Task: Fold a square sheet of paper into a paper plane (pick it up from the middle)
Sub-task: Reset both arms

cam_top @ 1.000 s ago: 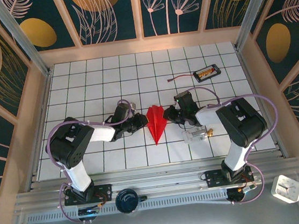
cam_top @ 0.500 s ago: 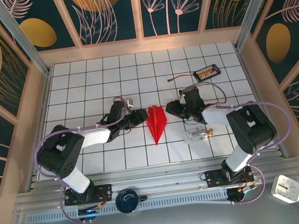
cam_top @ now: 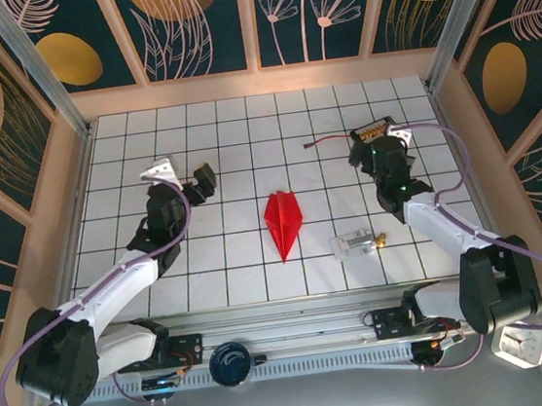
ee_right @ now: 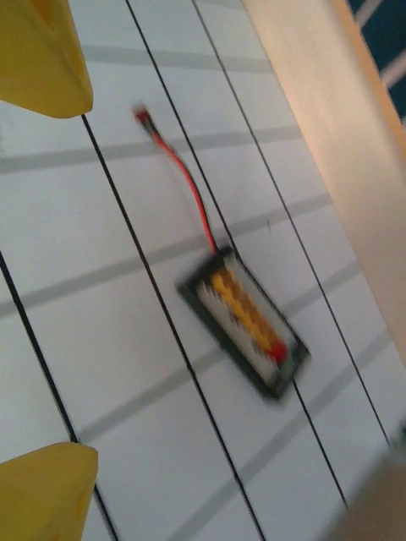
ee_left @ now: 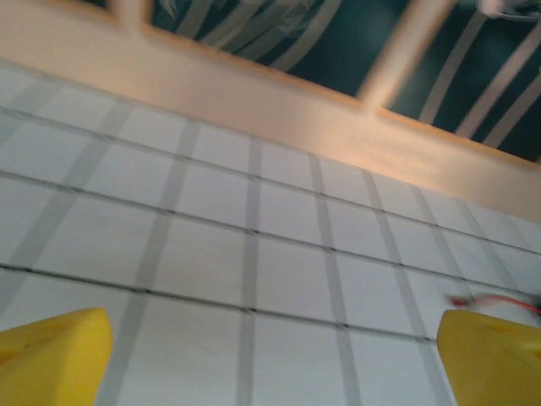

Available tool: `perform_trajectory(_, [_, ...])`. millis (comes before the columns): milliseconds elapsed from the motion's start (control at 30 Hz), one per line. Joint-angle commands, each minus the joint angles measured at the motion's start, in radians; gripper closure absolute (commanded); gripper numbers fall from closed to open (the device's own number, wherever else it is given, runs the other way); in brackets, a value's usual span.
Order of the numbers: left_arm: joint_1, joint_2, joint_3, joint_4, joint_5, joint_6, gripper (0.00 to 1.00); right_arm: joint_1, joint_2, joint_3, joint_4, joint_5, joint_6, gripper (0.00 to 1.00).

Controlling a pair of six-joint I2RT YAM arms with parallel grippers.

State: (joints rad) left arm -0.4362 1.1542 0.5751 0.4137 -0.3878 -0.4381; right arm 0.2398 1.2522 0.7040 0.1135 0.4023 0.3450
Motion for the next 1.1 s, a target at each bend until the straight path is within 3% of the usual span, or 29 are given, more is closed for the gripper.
perform_trajectory(0, [0.057,-0.024,-0.077,0.154,-0.257,0.208,0.01,-0.038,0.025,-0.073,0.116,0.283,-0.111,0.01])
perform_trajectory(100, [0.154,0.015,-0.137,0.261,-0.202,0.258,0.01,-0.106,0.068,-0.141,0.248,0.284,-0.161,0.01])
perform_trajectory(200, [0.219,0.115,-0.180,0.383,-0.115,0.308,0.01,-0.168,0.099,-0.237,0.428,0.173,-0.212,0.01])
perform_trajectory(333, [0.280,0.198,-0.176,0.410,-0.047,0.293,0.01,-0.198,0.134,-0.384,0.761,0.038,-0.265,0.01])
perform_trajectory(400, [0.325,0.232,-0.187,0.439,0.015,0.292,0.01,-0.204,0.137,-0.381,0.763,0.005,-0.263,0.01])
perform_trajectory(467, [0.348,0.262,-0.253,0.613,0.037,0.336,0.01,-0.217,0.133,-0.413,0.849,-0.053,-0.272,0.01])
perform_trajectory(500, [0.357,0.246,-0.249,0.571,0.045,0.331,0.01,-0.224,0.133,-0.428,0.892,-0.074,-0.275,0.01])
perform_trajectory(567, [0.366,0.248,-0.308,0.696,0.060,0.353,0.01,-0.248,0.138,-0.466,0.999,-0.130,-0.269,0.01])
perform_trajectory(700, [0.381,0.388,-0.418,1.052,0.109,0.366,0.01,-0.292,0.217,-0.541,1.234,-0.241,-0.243,0.01])
perform_trajectory(833, [0.386,0.376,-0.356,0.914,0.148,0.371,0.01,-0.284,0.250,-0.533,1.240,-0.309,-0.270,0.01])
perform_trajectory(900, [0.396,0.373,-0.351,0.898,0.162,0.366,0.01,-0.278,0.333,-0.537,1.355,-0.319,-0.289,0.01])
perform_trajectory(967, [0.396,0.369,-0.353,0.896,0.161,0.366,0.01,-0.270,0.294,-0.500,1.208,-0.310,-0.289,0.01])
perform_trajectory(1067, [0.396,0.368,-0.361,0.909,0.155,0.367,0.01,-0.263,0.305,-0.500,1.232,-0.304,-0.301,0.01])
